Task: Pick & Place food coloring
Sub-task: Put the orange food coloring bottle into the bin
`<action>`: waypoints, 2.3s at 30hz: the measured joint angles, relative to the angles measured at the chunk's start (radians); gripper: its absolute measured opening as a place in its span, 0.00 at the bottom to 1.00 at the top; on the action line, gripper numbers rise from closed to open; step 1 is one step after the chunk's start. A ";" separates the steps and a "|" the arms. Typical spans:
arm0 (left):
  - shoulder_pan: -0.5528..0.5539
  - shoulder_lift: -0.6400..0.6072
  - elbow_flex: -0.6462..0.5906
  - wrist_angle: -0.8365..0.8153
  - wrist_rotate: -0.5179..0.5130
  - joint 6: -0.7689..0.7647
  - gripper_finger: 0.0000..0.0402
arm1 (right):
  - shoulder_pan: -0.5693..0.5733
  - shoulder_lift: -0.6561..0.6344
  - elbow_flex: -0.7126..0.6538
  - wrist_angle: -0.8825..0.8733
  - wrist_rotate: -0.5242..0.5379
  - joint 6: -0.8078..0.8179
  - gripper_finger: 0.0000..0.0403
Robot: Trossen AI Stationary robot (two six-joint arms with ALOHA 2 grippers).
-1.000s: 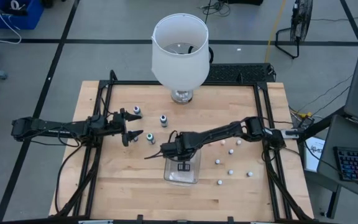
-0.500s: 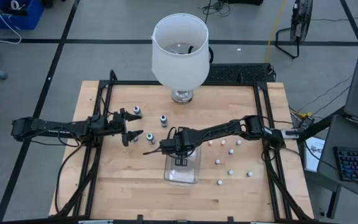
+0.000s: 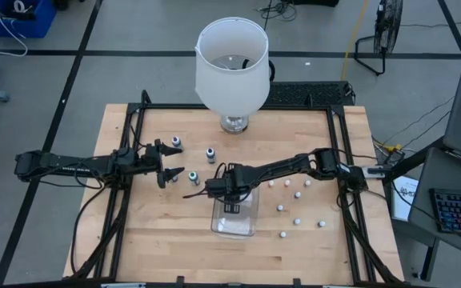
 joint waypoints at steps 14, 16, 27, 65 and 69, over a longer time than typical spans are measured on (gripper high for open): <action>0.000 0.000 0.000 0.000 0.000 0.000 0.94 | -0.004 -0.061 0.000 -0.020 0.000 0.000 0.44; 0.000 0.000 0.000 0.000 0.000 0.000 0.94 | -0.004 -0.088 0.000 -0.032 0.000 0.001 0.44; 0.000 0.000 0.000 0.000 0.000 0.000 0.94 | -0.002 -0.250 0.000 -0.405 0.000 0.258 0.44; 0.000 0.000 0.000 0.000 0.000 0.000 0.94 | -0.082 -0.565 -0.770 0.132 -0.054 0.297 0.43; 0.000 0.000 0.000 0.000 0.000 0.000 0.94 | -0.082 -0.565 -0.771 0.145 -0.053 0.299 0.43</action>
